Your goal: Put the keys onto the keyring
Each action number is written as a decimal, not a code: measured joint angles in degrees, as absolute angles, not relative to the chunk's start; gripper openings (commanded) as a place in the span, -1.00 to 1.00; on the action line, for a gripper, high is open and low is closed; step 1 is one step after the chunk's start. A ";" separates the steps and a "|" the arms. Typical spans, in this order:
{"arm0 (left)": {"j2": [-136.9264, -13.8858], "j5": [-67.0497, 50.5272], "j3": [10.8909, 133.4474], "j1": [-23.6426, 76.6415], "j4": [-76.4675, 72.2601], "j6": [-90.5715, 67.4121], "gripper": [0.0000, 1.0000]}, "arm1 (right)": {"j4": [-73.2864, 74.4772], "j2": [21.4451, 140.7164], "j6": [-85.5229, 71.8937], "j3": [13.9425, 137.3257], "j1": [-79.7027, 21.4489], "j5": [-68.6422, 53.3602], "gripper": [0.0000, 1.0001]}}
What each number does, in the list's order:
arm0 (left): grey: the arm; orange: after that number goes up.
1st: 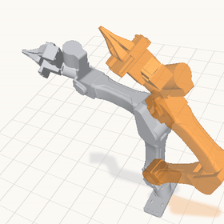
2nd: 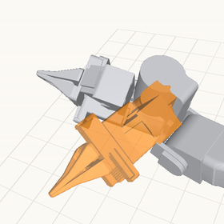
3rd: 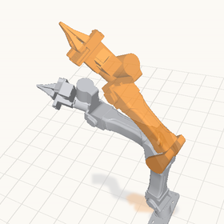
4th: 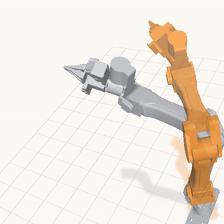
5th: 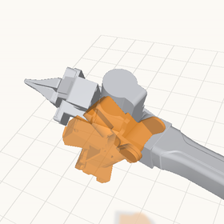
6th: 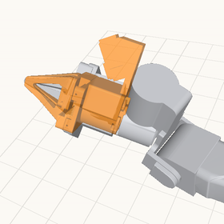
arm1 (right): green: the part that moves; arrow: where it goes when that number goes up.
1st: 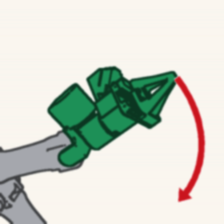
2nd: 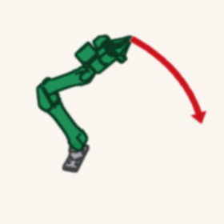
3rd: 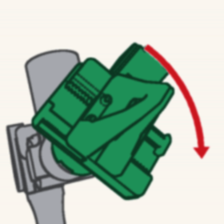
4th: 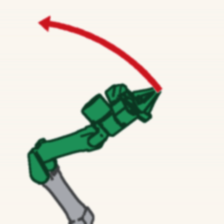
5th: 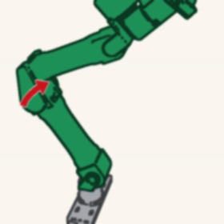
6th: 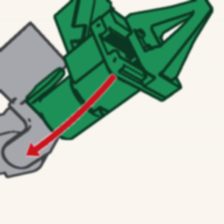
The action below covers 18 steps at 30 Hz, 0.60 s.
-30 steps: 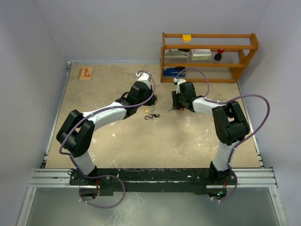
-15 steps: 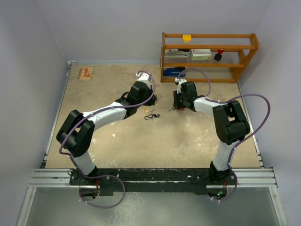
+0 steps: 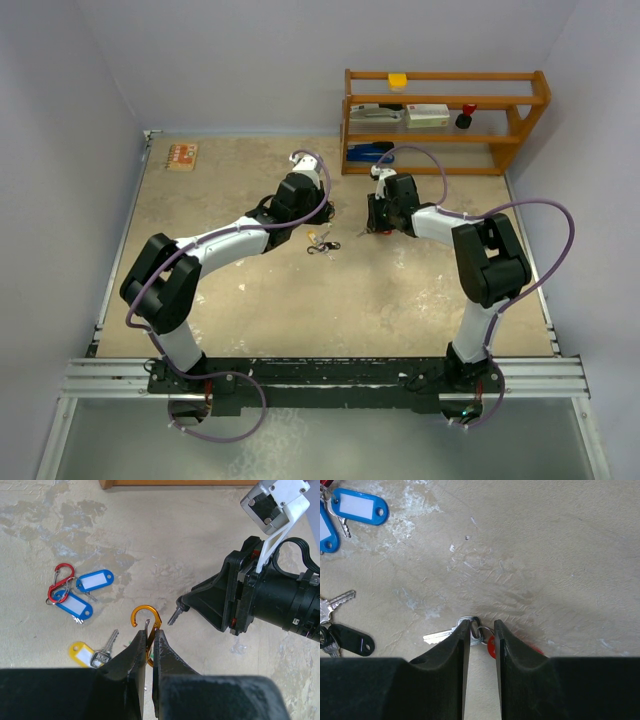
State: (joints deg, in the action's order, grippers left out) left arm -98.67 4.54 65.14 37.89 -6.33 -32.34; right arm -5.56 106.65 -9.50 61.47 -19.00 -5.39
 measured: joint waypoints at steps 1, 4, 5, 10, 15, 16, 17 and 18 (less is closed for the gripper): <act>-98.67 4.51 65.14 37.89 -6.33 -32.34 -1.00 | -5.54 106.65 -9.50 61.47 -18.98 -5.41 -0.44; -98.67 4.54 65.14 37.89 -6.33 -32.36 -1.00 | -5.50 106.65 -9.52 61.39 -18.94 -5.52 -0.47; -98.67 4.54 65.14 37.89 -6.31 -32.34 -1.00 | -5.48 106.65 -9.52 61.36 -18.92 -5.52 -0.47; -98.67 4.54 65.14 37.89 -6.33 -32.34 -1.00 | -5.65 106.65 -9.52 60.77 -18.72 -5.54 -0.49; -98.67 4.54 65.14 37.89 -6.31 -32.34 -1.00 | -5.89 106.43 -9.52 60.42 -18.63 -5.52 -0.57; -98.67 4.54 65.14 37.89 -6.31 -32.34 -1.00 | -5.89 106.43 -9.52 60.40 -18.61 -5.52 -0.60; -98.67 4.54 65.14 37.89 -6.33 -32.34 -1.00 | -5.89 106.43 -9.50 60.40 -18.57 -5.52 -0.63; -98.67 4.54 65.14 37.89 -6.33 -32.34 -1.00 | -5.87 106.43 -9.50 60.40 -18.50 -5.52 -0.65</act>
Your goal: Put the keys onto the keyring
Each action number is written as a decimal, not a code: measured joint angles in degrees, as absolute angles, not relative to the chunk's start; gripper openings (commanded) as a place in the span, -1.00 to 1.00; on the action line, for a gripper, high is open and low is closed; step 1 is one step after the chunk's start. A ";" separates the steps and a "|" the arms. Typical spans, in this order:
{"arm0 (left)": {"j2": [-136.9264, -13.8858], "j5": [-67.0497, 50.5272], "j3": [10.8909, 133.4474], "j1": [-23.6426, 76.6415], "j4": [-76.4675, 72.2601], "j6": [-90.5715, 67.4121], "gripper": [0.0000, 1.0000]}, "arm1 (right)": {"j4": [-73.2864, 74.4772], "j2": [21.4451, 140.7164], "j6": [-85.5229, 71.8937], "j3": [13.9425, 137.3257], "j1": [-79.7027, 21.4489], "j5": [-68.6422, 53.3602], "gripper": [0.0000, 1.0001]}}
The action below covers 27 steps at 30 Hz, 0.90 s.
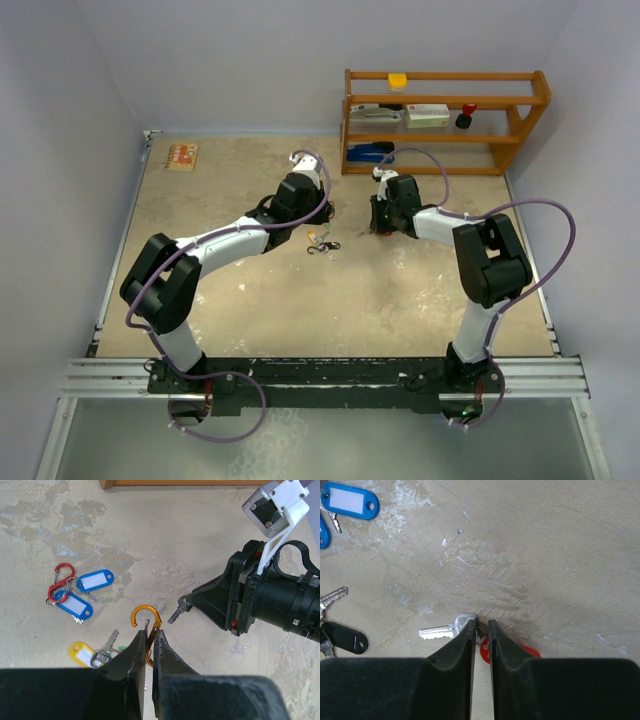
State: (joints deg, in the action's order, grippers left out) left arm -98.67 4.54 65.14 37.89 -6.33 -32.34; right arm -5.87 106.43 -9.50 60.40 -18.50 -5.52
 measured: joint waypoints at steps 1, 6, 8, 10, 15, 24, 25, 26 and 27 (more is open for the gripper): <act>-98.67 4.51 65.14 37.89 -6.31 -32.34 -1.00 | -5.85 106.43 -9.50 60.40 -18.44 -5.52 -0.68; -98.67 4.54 65.14 37.89 -6.33 -32.36 -1.00 | -5.80 106.37 -9.50 60.27 -18.31 -5.52 -0.84; -98.67 4.54 65.14 37.89 -6.31 -32.36 -1.00 | -5.74 106.02 -9.50 59.86 -18.31 -5.54 -0.92; -98.67 4.51 65.14 37.89 -6.33 -32.34 -1.00 | -5.52 105.51 -9.47 59.42 -18.31 -5.58 -0.96; -98.67 4.54 65.14 37.89 -6.31 -32.34 -1.00 | -5.17 103.42 -9.50 58.46 -18.31 -5.67 -1.00; -98.67 4.54 65.14 37.89 -6.33 -32.36 -1.00 | -5.04 95.46 -9.50 56.47 -18.31 -5.85 -1.00; -98.67 4.54 65.14 37.89 -6.31 -32.36 -1.00 | -5.06 94.87 -9.47 56.36 -18.31 -5.85 -1.00; -98.67 4.54 65.14 37.89 -6.33 -32.36 -1.00 | -5.06 94.32 -9.45 56.18 -18.31 -5.85 -1.00; -98.67 4.51 65.14 37.89 -6.33 -32.36 -1.00 | -5.08 93.95 -9.39 55.94 -18.31 -5.82 -1.00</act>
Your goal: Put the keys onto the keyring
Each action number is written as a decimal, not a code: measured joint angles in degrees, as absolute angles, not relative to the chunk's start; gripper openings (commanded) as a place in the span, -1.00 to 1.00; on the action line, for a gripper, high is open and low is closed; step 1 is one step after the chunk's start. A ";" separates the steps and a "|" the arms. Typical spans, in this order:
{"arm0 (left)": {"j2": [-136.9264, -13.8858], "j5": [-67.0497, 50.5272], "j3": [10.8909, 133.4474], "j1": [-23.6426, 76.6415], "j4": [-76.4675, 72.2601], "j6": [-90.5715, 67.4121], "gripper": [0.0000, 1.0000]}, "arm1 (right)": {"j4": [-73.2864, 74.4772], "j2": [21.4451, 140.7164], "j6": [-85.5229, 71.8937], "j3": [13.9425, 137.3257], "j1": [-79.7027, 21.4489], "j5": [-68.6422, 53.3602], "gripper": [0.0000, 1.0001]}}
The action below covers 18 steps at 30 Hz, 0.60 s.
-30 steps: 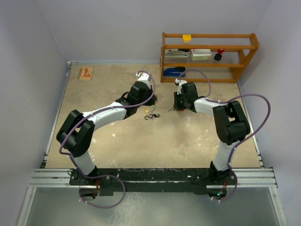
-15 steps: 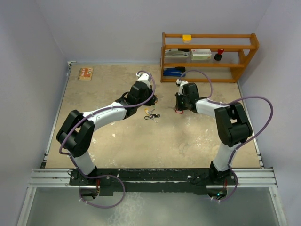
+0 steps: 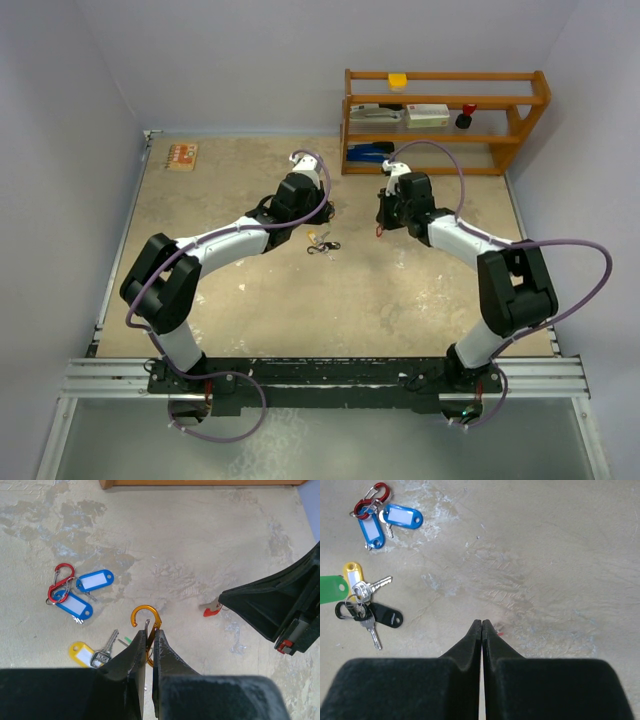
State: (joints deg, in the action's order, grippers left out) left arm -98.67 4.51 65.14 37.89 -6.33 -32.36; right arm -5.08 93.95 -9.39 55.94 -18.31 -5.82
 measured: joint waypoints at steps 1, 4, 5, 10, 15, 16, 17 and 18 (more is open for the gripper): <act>-98.67 4.51 65.14 37.89 -6.33 -32.36 -1.00 | -5.08 93.58 -9.19 55.68 -18.31 -5.80 -1.00; -98.67 4.45 65.14 37.89 -6.39 -32.42 -1.00 | -5.15 92.33 -8.54 54.43 -18.31 -5.78 -1.00; -98.67 4.34 65.14 37.89 -6.39 -32.47 -1.00 | -5.39 91.48 -8.34 53.71 -18.31 -5.96 -1.00; -98.67 3.36 65.14 37.89 -6.92 -33.76 -1.00 | -7.60 87.44 -7.64 51.22 -18.31 -8.10 -1.00; -98.98 2.92 65.14 37.89 -7.70 -35.46 -1.00 | -9.23 84.73 -7.18 50.11 -18.37 -10.70 -1.00; -99.20 2.79 65.14 37.89 -8.03 -35.99 -1.00 | -9.65 84.58 -7.07 50.11 -18.48 -11.22 -1.00; -99.48 2.63 65.17 37.89 -8.27 -36.49 -1.00 | -9.91 84.36 -6.98 50.11 -18.74 -11.60 -1.00; -99.74 2.46 65.17 37.89 -8.43 -36.91 -1.00 | -10.13 84.16 -6.90 50.11 -18.94 -11.75 -1.00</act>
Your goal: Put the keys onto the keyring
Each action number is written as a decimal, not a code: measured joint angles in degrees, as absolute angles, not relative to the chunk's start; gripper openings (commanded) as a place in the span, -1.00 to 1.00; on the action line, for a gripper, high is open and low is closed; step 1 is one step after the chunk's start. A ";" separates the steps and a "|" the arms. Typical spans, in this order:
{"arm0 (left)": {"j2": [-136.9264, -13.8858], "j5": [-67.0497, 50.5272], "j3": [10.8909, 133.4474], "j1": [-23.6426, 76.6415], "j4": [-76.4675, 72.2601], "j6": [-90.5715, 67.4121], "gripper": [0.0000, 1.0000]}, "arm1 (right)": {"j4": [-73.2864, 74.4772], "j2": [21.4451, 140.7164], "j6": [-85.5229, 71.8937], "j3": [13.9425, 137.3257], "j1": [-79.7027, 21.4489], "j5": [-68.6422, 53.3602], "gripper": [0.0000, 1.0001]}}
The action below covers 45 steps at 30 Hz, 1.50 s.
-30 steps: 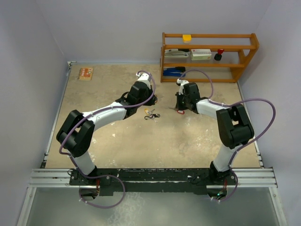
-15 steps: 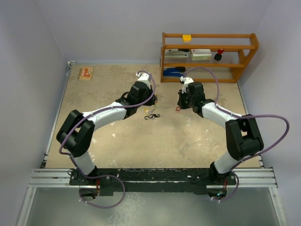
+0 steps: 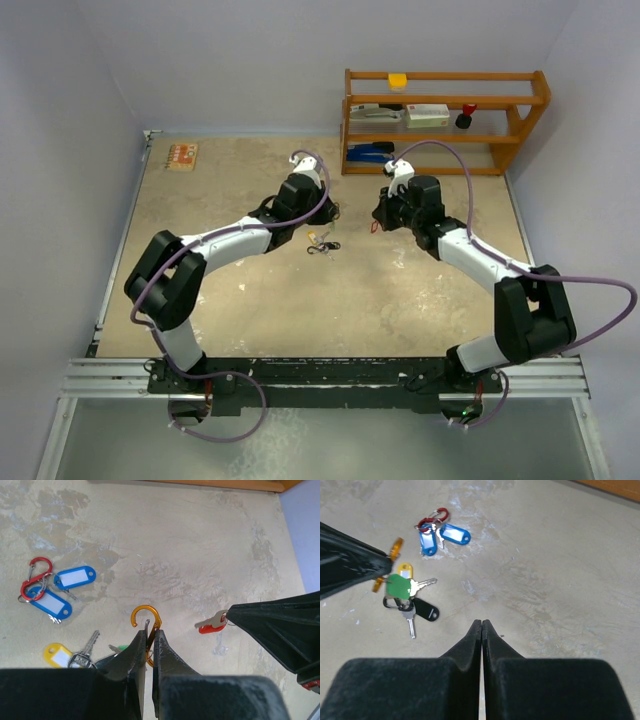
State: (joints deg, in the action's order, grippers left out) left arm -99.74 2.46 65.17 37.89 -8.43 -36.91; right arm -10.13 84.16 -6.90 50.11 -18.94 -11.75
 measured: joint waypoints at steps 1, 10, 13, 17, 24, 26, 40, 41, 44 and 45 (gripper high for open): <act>-100.14 2.11 65.21 37.89 -8.60 -37.54 -1.00 | -10.37 83.96 -6.87 50.11 -19.22 -11.81 -1.00; -101.80 0.01 65.89 37.91 -10.00 -41.47 -1.00 | -13.87 82.76 -5.82 48.95 -22.46 -13.17 -1.00; -101.86 -0.75 66.19 37.91 -10.50 -42.09 -1.00 | -14.79 82.56 -5.67 48.49 -23.07 -13.30 -1.00; -102.32 -2.11 66.54 37.93 -11.33 -42.46 -1.00 | -16.12 82.30 -5.37 48.49 -23.49 -13.56 -1.00; -102.43 -3.57 66.57 38.09 -11.62 -42.37 -1.00 | -17.26 82.30 -5.04 48.49 -24.18 -14.52 -1.00; -102.43 -3.97 66.54 38.17 -11.62 -42.33 -1.00 | -17.34 82.30 -4.93 48.49 -24.49 -14.57 -1.00; -103.33 -5.58 67.18 39.09 -12.38 -41.30 -1.00 | -18.22 82.30 -4.49 48.49 -25.47 -14.68 -1.00; -103.39 -5.76 67.20 39.16 -12.38 -41.25 -1.00 | -18.37 82.30 -4.49 48.49 -25.50 -14.70 -1.00; -103.61 -6.02 67.42 39.33 -12.45 -41.10 -1.00 | -18.41 82.30 -4.47 48.49 -25.52 -14.72 -1.00; -103.68 -6.15 67.51 39.42 -12.40 -41.06 -1.00 | -18.41 82.28 -4.47 48.49 -25.52 -14.72 -1.00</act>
